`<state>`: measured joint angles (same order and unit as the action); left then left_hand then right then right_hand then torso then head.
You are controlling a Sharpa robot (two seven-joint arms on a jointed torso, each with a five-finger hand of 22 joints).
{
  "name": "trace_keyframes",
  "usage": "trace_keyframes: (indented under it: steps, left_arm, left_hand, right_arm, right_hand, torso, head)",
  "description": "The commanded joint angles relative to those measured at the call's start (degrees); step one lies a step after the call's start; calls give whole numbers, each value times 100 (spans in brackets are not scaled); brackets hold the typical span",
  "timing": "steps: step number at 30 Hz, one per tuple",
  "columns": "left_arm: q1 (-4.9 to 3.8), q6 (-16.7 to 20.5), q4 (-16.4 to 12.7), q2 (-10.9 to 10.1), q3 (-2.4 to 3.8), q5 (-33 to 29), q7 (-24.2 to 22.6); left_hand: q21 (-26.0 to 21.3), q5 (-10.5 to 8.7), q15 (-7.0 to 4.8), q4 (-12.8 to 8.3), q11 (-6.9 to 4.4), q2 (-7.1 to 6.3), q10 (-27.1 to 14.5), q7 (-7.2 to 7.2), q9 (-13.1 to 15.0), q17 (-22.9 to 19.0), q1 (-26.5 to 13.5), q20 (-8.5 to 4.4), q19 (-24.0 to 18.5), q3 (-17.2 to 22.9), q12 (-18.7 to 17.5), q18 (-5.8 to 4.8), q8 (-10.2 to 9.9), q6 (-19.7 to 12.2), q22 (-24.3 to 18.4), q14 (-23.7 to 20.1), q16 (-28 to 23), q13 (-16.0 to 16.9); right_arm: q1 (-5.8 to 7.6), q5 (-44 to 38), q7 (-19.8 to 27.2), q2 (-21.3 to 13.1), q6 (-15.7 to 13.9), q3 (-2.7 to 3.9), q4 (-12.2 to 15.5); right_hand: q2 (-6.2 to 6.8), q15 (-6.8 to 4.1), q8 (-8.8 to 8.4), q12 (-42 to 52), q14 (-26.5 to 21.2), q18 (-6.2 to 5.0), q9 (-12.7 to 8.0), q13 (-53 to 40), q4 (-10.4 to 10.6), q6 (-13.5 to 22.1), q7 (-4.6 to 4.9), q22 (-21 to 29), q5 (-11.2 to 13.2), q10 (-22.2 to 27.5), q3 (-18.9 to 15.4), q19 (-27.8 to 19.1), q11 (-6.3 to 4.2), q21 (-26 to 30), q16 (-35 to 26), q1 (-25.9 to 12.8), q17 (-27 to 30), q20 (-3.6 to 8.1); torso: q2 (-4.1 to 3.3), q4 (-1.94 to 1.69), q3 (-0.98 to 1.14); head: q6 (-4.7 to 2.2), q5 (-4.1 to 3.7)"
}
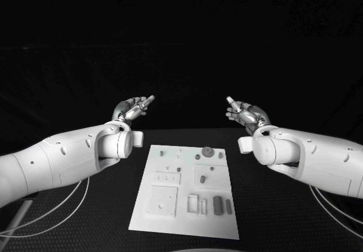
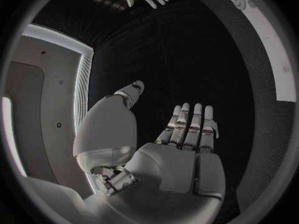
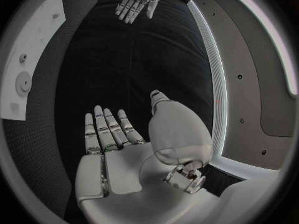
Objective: Assemble the parts on the task board
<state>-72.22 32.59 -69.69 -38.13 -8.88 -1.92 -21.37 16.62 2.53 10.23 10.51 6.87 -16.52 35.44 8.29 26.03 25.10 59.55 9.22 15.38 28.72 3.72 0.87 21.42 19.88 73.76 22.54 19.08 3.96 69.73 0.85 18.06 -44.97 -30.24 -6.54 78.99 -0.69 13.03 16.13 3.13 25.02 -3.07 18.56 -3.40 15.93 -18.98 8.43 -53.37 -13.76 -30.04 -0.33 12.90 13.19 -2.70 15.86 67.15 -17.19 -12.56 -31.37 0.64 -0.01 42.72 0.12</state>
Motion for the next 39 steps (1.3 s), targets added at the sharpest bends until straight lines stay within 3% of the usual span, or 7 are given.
trace_keyframes:
  steps: [1, 12, 13, 17, 22, 26, 39]
  left_arm:
    - [-116, -829, 214, 84, -70, -150, 465]
    - [-224, -989, 396, 145, -148, -176, 565]
    - [-211, -1178, 445, 114, -191, -172, 569]
    - [-211, -1217, 439, 102, -195, -76, 616]
    - [-211, -1497, 477, 102, -210, 90, 716]
    - [-211, -1600, 419, 51, -248, 209, 736]
    - [-266, -1963, -141, -350, -241, 280, 581]
  left_hand:
    - [77, 39, 26, 29, 23, -52, 155, 19, 98, 95, 237, 18, 92, 121, 38, -87, 92, 105, 269, 104, 83, 21]
    - [203, 37, 27, 71, 81, -20, 292, 71, 136, 160, 309, -40, 194, 124, 86, -87, 144, 193, 262, 253, 188, 44]
    - [240, 35, 22, 74, 106, -1, 376, 97, 149, 186, 342, -64, 238, 124, 119, -87, 171, 251, 259, 345, 245, 58]
    - [390, 41, 62, -22, 241, 123, 806, 266, 200, 266, 520, -179, 506, 92, 308, -30, 319, 614, 250, 713, 454, 136]
    - [688, 52, 27, -534, 271, 512, 1644, 362, 201, 369, 923, -404, 1238, -162, 651, 157, 502, 1329, 221, 1715, 876, 266]
    - [976, 96, -307, -1097, 62, 910, 2514, 238, 92, 463, 1084, -653, 2105, -324, 924, 340, 522, 2084, 152, 2754, 1249, 338]
    - [1159, 133, -607, -2189, -143, 1123, 3354, 119, -77, 599, 829, -1005, 2765, -76, 859, 232, 198, 2742, 65, 3440, 1375, 357]
  right_arm:
    - [145, 37, -844, -6, 1286, -81, -189]
    - [457, 63, -1394, -16, 2050, -288, -551]
    - [432, -1964, -1302, 138, 1691, -289, -944]
    - [414, -2627, -1343, 184, 1666, -288, -1032]
    - [374, -3677, -1384, 255, 1763, -287, -1164]
    - [346, -4637, -1428, 347, 1766, -286, -1286]
    - [279, -6688, -1404, 780, 1658, -279, -1690]
  right_hand:
    - [46, 107, 139, 91, 217, -107, 103, -53, 56, -183, 448, -650, -21, -470, -115, 249, 105, -81, 115, 648, -80, -39]
    - [487, 124, 454, 238, 903, -471, 273, -94, 58, -762, 400, -1125, 249, -1262, 163, 1345, 124, -144, 378, 1573, -163, -10]
    - [522, 102, 506, 279, 1034, -521, 288, -107, 51, -891, 406, -1107, 245, -1400, 219, 1469, 113, -159, 429, 1666, -181, -4]
    - [583, 8, 652, 413, 1475, -675, 317, -157, 39, -1326, 425, -1060, 180, -1861, 388, 1883, 15, -213, 596, 1933, -252, 8]
    - [633, -154, 731, 501, 1901, -833, 296, -210, 28, -1790, 371, -979, 261, -2344, 678, 2323, -157, -229, 712, 2236, -337, 3]
    - [685, -243, 747, 487, 2145, -936, 246, -207, 26, -2191, 299, -896, 354, -2692, 969, 2584, -267, -185, 708, 2357, -379, -17]
    - [1103, -856, 673, 458, 3514, -1193, 171, -235, -331, -2758, 199, -1083, 732, -3475, 1930, 3946, -519, -721, 1249, 2499, -910, 187]
  torso:
    - [-1, 7, 0]
    - [-1, 7, 0]
    - [8, -21, -4]
    - [11, -17, -4]
    - [13, -17, -3]
    - [2, -21, 2]
    - [-252, 8, 25]
  head:
    - [17, 1]
    - [17, 1]
    - [-57, 61]
    - [-56, 84]
    - [-82, 95]
    - [-105, 87]
    - [-233, 24]
